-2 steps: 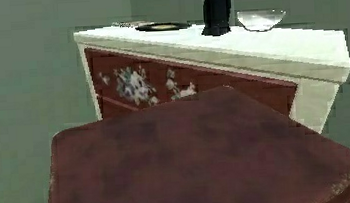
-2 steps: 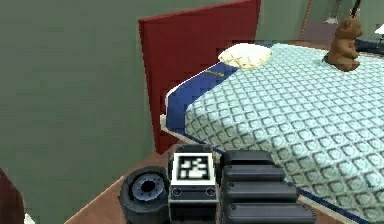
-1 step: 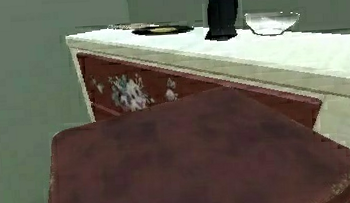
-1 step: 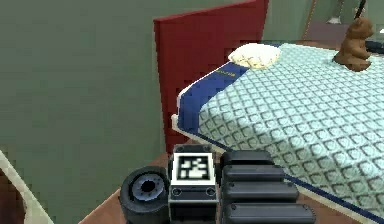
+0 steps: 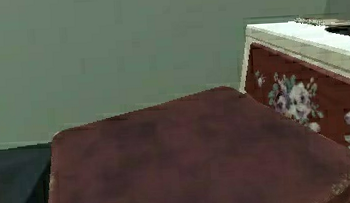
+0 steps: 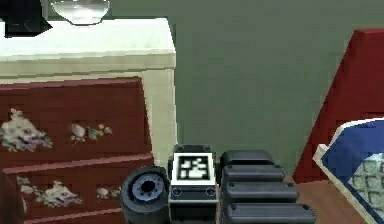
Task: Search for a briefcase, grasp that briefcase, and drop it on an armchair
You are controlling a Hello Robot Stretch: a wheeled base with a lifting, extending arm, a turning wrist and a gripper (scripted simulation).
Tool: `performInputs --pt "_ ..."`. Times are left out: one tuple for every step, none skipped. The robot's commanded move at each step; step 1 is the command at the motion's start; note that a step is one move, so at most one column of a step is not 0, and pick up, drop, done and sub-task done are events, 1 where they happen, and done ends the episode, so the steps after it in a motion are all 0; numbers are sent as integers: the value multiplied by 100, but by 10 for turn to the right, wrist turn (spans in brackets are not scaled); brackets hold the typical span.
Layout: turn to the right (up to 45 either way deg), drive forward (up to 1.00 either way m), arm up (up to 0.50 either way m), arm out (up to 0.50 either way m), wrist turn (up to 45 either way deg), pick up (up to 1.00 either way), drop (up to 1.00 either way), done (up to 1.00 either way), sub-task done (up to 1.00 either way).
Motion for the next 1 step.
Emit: performInputs --pt "-210 0 0 0 0 0 0 0 0"
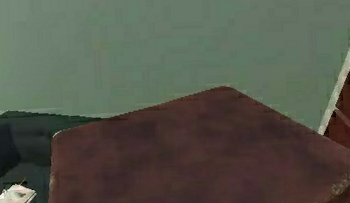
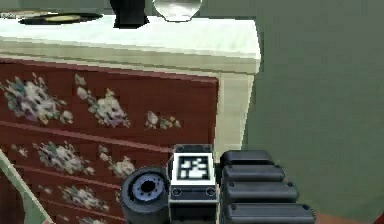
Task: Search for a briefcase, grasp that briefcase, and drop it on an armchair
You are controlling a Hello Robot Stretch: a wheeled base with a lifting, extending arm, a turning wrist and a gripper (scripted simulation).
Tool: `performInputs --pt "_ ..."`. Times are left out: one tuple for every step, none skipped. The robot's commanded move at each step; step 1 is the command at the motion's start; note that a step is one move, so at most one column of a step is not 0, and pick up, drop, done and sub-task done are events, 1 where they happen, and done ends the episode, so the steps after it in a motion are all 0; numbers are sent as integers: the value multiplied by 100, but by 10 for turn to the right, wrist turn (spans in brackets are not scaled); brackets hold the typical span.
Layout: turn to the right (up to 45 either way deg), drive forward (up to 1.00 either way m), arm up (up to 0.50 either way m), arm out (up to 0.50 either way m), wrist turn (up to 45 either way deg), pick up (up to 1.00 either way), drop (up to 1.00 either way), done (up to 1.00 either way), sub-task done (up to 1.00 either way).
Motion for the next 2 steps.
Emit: performInputs --pt "0 50 0 0 0 0 0 0 0" --pt "330 0 0 0 0 0 0 0 0"
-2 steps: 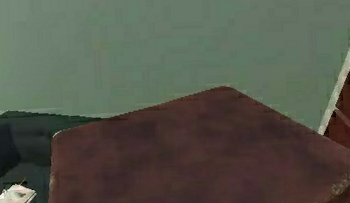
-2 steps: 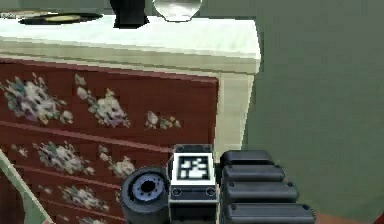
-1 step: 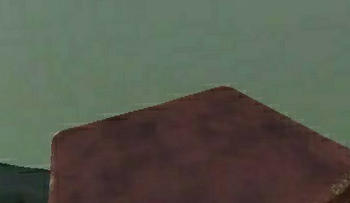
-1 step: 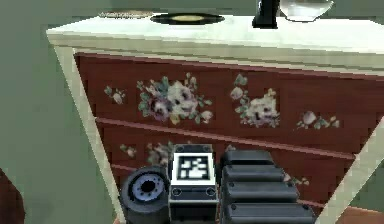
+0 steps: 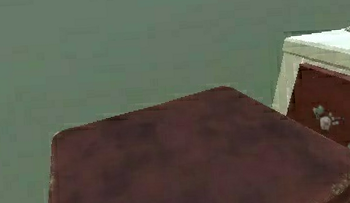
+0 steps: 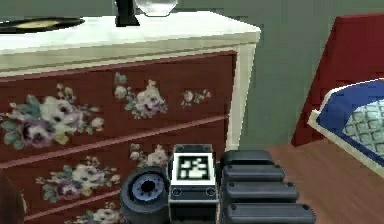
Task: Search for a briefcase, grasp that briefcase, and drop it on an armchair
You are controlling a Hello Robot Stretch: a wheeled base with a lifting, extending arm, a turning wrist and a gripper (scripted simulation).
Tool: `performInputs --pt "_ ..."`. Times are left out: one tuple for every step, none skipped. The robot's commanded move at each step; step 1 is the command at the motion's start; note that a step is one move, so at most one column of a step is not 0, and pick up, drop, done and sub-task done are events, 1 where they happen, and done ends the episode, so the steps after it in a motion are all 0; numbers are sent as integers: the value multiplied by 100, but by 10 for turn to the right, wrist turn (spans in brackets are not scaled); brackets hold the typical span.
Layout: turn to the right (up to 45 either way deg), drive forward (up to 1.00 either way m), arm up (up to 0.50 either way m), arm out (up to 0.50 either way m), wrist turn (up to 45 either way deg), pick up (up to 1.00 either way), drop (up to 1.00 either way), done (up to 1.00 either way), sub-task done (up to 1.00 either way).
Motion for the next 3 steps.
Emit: performInputs --pt "-390 0 0 0 0 0 0 0 0" --pt "450 0 0 0 0 0 0 0 0" --pt "-450 0 0 0 0 0 0 0 0"
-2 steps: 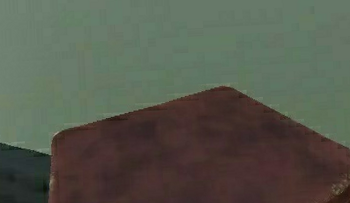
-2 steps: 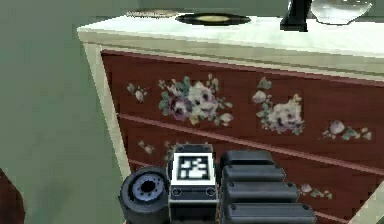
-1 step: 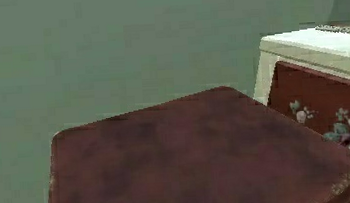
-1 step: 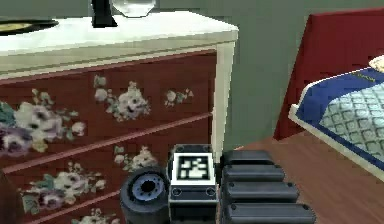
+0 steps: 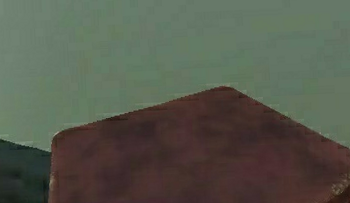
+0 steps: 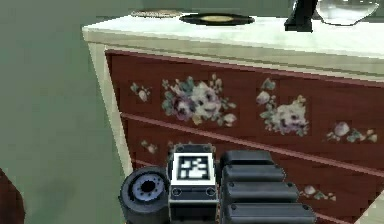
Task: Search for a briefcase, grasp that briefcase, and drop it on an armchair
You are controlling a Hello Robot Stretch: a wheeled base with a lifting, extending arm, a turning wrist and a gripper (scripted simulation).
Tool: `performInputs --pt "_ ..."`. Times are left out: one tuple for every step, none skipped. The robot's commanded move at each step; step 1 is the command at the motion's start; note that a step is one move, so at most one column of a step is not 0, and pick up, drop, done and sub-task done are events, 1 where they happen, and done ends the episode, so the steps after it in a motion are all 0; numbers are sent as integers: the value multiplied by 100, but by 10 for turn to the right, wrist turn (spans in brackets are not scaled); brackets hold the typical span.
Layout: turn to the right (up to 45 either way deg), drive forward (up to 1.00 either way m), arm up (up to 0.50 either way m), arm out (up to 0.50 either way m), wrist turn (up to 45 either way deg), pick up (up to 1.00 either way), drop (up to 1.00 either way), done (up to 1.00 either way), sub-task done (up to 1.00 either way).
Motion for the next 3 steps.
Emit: performInputs --pt "-30 0 0 0 0 0 0 0 0" --pt "450 0 0 0 0 0 0 0 0" --pt "-450 0 0 0 0 0 0 0 0"
